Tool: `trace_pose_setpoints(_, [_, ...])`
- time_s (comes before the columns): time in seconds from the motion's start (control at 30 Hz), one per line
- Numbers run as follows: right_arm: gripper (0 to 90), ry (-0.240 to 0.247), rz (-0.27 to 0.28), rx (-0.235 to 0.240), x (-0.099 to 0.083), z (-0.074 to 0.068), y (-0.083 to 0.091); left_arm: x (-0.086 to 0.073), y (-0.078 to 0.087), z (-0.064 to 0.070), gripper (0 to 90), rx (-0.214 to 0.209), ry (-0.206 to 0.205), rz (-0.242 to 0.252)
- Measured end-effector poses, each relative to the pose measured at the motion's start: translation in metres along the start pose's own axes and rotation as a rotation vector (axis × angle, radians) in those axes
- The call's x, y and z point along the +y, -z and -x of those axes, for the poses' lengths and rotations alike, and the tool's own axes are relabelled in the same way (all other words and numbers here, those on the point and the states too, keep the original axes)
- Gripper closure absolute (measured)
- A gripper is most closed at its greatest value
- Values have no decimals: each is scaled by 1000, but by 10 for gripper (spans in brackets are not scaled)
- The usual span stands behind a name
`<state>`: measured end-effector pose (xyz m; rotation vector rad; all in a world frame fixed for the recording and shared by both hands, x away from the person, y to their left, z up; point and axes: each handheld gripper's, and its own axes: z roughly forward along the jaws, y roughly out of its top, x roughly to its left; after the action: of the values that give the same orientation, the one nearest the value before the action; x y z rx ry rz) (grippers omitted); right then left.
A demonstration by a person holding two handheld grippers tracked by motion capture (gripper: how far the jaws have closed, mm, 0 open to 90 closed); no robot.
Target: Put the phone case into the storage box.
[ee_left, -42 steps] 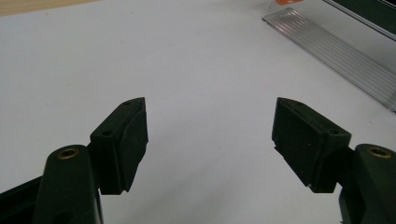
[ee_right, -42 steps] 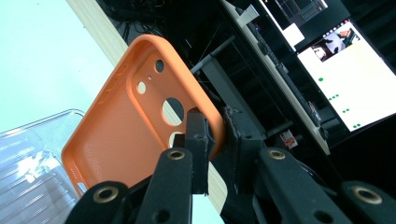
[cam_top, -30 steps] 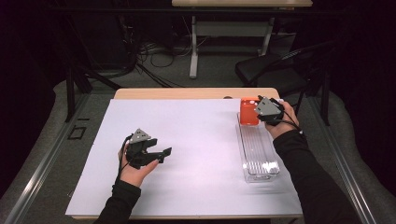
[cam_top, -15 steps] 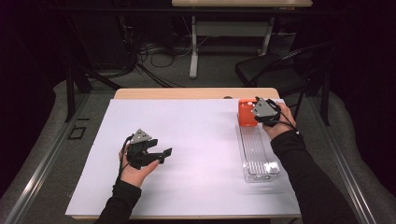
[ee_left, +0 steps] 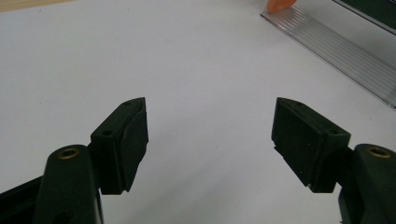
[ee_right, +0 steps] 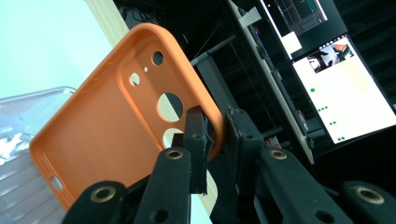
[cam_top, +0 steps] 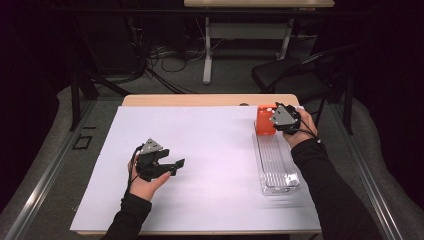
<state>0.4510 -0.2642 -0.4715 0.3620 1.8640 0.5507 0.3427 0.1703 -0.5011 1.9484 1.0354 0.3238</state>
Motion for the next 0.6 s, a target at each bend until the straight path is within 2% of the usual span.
trace_pose_setpoints(0.23, [793, -25, -26, -3, -7, 4, -2, 0, 0, 0, 275, 0, 1, 1])
trace_pose_setpoints(0.43, [783, -53, -28, 2, -8, 5, -3, 0, 0, 0, 275, 0, 3, 1])
trace_pose_setpoints(0.6, [749, -110, -33, 14, -8, 5, -4, 0, 0, 0, 275, 0, 4, 0])
